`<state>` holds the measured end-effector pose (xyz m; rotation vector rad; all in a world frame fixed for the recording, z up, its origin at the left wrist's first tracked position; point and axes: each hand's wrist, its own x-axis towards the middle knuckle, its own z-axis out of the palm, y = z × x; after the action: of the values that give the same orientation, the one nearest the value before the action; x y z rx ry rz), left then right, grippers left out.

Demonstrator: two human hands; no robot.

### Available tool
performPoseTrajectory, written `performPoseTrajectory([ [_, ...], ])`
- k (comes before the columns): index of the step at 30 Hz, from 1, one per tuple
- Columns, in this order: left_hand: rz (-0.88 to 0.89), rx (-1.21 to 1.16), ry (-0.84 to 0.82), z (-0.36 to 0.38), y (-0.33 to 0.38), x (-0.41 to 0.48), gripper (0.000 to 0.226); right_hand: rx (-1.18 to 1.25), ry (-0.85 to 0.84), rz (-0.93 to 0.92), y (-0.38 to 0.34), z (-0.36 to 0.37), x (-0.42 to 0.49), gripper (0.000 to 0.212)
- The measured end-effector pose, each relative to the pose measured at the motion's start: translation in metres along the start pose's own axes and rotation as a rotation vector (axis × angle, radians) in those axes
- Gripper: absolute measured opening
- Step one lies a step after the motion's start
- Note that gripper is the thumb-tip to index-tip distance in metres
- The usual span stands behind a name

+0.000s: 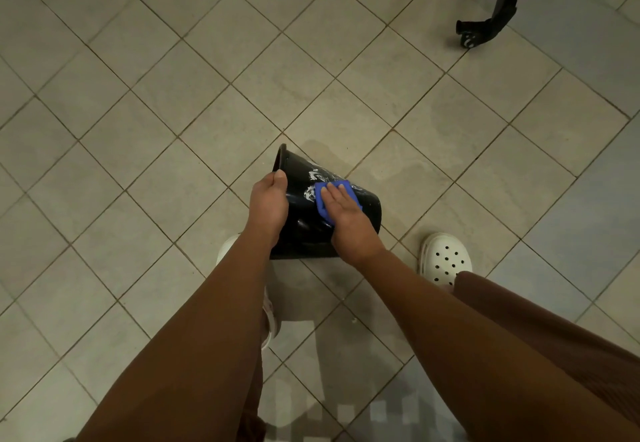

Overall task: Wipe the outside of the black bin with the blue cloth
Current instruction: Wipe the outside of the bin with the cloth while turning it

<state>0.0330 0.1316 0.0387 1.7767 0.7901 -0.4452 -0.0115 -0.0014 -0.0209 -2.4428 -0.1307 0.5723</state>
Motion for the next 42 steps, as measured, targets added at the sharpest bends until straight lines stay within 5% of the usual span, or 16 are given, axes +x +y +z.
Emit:
performPoseTrajectory([
  [4,0.022,0.002,0.005,0.002,-0.001,-0.002,0.033,0.053,0.008,0.148,0.006,-0.004,-0.003,0.084],
  [14,0.021,0.023,0.003,0.003,-0.001,0.003,0.035,-0.031,0.047,-0.199,0.0,0.004,-0.013,0.075],
  [21,0.023,0.014,0.008,0.003,-0.002,0.0,0.032,0.013,0.04,0.114,0.001,0.001,-0.01,0.083],
  [29,0.015,0.027,0.004,0.001,-0.001,0.003,0.034,-0.055,0.011,-0.151,-0.015,0.004,-0.017,0.075],
  [37,0.01,0.023,-0.025,0.002,0.002,-0.003,0.036,0.056,-0.016,0.192,-0.008,-0.008,-0.003,0.086],
  [42,0.011,0.027,-0.023,0.002,0.003,0.0,0.037,0.027,0.069,-0.073,-0.002,0.007,-0.027,0.076],
])
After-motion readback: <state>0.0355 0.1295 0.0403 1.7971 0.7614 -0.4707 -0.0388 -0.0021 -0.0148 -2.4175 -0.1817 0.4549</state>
